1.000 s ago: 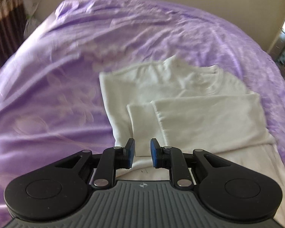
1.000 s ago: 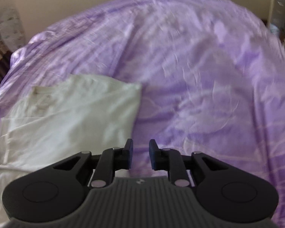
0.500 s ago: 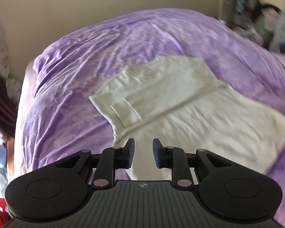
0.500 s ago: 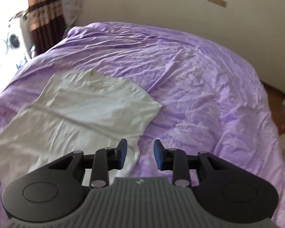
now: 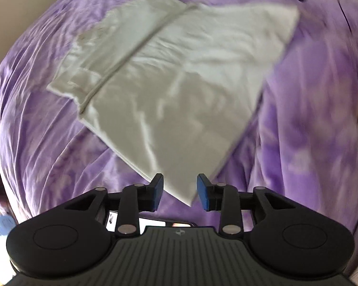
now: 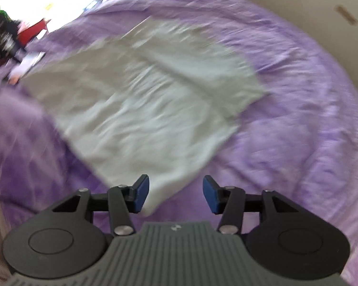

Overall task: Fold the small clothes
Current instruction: 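Grasp the sweatshirt hem edge with the left tool while the right tool grasps beside it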

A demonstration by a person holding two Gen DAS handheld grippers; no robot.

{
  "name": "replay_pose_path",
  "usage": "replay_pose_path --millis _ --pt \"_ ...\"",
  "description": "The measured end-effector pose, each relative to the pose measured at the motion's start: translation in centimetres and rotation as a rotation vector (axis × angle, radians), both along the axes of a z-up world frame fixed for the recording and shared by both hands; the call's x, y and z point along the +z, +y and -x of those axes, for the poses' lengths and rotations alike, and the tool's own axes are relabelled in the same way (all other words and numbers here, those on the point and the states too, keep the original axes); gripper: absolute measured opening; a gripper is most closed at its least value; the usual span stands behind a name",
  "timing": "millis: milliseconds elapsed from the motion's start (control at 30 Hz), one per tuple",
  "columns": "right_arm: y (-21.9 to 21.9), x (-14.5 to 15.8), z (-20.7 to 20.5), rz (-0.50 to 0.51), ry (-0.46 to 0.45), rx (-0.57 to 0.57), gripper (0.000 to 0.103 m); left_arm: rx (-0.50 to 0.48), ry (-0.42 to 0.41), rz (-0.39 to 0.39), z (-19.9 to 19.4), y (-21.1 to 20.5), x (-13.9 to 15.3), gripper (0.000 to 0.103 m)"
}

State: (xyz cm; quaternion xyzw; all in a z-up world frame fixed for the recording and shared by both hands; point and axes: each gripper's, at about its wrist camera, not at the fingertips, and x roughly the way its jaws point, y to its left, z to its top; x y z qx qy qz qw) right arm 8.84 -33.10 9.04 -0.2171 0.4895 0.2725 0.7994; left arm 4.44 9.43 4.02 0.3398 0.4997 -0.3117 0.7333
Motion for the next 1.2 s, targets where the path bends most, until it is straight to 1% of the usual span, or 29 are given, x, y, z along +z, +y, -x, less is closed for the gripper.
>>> replay_pose_path --millis 100,133,167,200,267,333,467,567,633,667,700,767,800,833,867,900,933,967,1000,1033,1067,1133,1167,1200 --pt "2.2 -2.9 1.1 0.039 0.043 0.103 0.048 -0.097 -0.025 -0.074 1.4 -0.8 -2.0 0.054" --pt "2.8 -3.5 1.5 0.053 0.050 0.133 0.050 -0.114 -0.019 -0.094 1.7 -1.0 -2.6 0.054" --pt "3.4 -4.1 1.7 0.067 0.052 0.160 0.054 -0.125 -0.017 -0.125 1.7 -1.1 -3.5 0.054" --pt "3.8 -4.4 2.0 0.074 0.049 0.185 0.058 -0.134 -0.019 -0.146 1.8 -1.2 -4.1 0.054" --pt "4.3 -4.6 2.2 0.077 0.045 0.226 0.064 -0.156 -0.050 -0.189 2.1 -1.2 -5.1 0.056" --pt "4.8 -4.9 2.6 0.091 0.050 0.266 0.066 -0.181 -0.091 -0.218 2.3 -1.2 -5.7 0.062" --pt "5.9 -5.9 3.5 0.180 0.025 0.347 0.066 -0.217 -0.125 -0.237 2.6 -1.7 -6.8 0.063" --pt "6.6 -7.2 3.7 0.264 -0.025 0.394 0.065 -0.217 -0.150 -0.232 2.7 -1.9 -7.4 0.063" --pt "6.8 -7.9 4.0 0.314 -0.055 0.431 0.059 -0.209 -0.151 -0.230 2.7 -1.8 -7.8 0.063" --pt "6.9 -8.3 4.1 0.336 -0.059 0.451 0.051 -0.205 -0.158 -0.230 2.9 -1.8 -7.9 0.063" --pt "7.0 -8.6 4.3 0.349 -0.060 0.468 0.046 -0.206 -0.166 -0.231 3.0 -1.8 -8.0 0.063" --pt "7.0 -9.1 4.7 0.372 -0.075 0.492 0.041 -0.218 -0.184 -0.238 3.5 -1.8 -8.2 0.063" --pt "7.0 -9.2 4.9 0.380 -0.083 0.497 0.032 -0.226 -0.190 -0.244 3.6 -1.9 -8.3 0.063" --pt "6.9 -9.2 4.8 0.379 -0.085 0.484 0.024 -0.232 -0.192 -0.250 3.6 -2.0 -8.4 0.063" --pt "6.7 -8.9 4.4 0.362 -0.088 0.447 0.010 -0.234 -0.193 -0.253 3.6 -2.1 -8.5 0.063" --pt "6.3 -8.3 3.7 0.321 -0.074 0.389 0.000 -0.236 -0.195 -0.254 3.5 -2.2 -8.6 0.063" --pt "5.9 -7.8 3.1 0.288 -0.067 0.341 0.000 -0.237 -0.199 -0.255 3.5 -2.3 -8.7 0.063" --pt "5.6 -7.3 2.9 0.272 -0.079 0.310 0.000 -0.235 -0.208 -0.256 3.5 -2.4 -8.9 0.063" --pt "5.2 -6.7 2.7 0.255 -0.099 0.285 0.000 -0.230 -0.216 -0.258 3.5 -2.4 -9.0 0.062" --pt "5.0 -6.3 2.7 0.241 -0.108 0.279 0.000 -0.229 -0.223 -0.252 3.6 -2.5 -9.1 0.052" --pt "5.0 -6.1 2.9 0.236 -0.111 0.283 0.000 -0.233 -0.230 -0.243 3.8 -2.4 -9.1 0.047" --pt "5.2 -6.5 3.5 0.264 -0.110 0.311 0.000 -0.243 -0.265 -0.255 4.2 -2.5 -9.2 0.034" --pt "5.4 -6.9 3.9 0.282 -0.112 0.328 0.000 -0.254 -0.282 -0.262 4.4 -2.5 -9.2 0.029" --pt "5.5 -7.3 4.4 0.303 -0.118 0.357 0.000 -0.267 -0.299 -0.266 4.7 -2.5 -9.2 0.016"
